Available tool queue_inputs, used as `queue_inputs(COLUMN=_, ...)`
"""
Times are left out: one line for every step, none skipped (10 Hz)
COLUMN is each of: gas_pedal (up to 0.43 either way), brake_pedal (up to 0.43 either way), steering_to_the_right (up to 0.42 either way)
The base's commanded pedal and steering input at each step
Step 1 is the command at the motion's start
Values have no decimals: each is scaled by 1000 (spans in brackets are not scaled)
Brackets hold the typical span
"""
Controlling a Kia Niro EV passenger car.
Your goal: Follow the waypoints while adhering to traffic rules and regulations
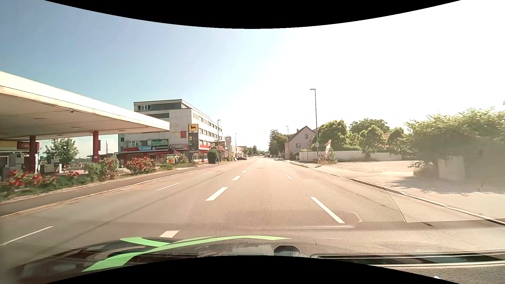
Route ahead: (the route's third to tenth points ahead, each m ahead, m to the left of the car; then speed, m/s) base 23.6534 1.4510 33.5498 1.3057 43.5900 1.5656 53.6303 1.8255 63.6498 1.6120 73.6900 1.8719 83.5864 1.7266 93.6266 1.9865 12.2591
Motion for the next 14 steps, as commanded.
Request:
queue_inputs(gas_pedal=138, brake_pedal=0, steering_to_the_right=-2)
queue_inputs(gas_pedal=138, brake_pedal=0, steering_to_the_right=-1)
queue_inputs(gas_pedal=138, brake_pedal=0, steering_to_the_right=-2)
queue_inputs(gas_pedal=138, brake_pedal=0, steering_to_the_right=-1)
queue_inputs(gas_pedal=138, brake_pedal=0, steering_to_the_right=-2)
queue_inputs(gas_pedal=130, brake_pedal=0, steering_to_the_right=-2)
queue_inputs(gas_pedal=130, brake_pedal=0, steering_to_the_right=-2)
queue_inputs(gas_pedal=130, brake_pedal=0, steering_to_the_right=-3)
queue_inputs(gas_pedal=130, brake_pedal=0, steering_to_the_right=-3)
queue_inputs(gas_pedal=130, brake_pedal=0, steering_to_the_right=-3)
queue_inputs(gas_pedal=130, brake_pedal=0, steering_to_the_right=-5)
queue_inputs(gas_pedal=130, brake_pedal=0, steering_to_the_right=-5)
queue_inputs(gas_pedal=130, brake_pedal=0, steering_to_the_right=-5)
queue_inputs(gas_pedal=130, brake_pedal=0, steering_to_the_right=-5)
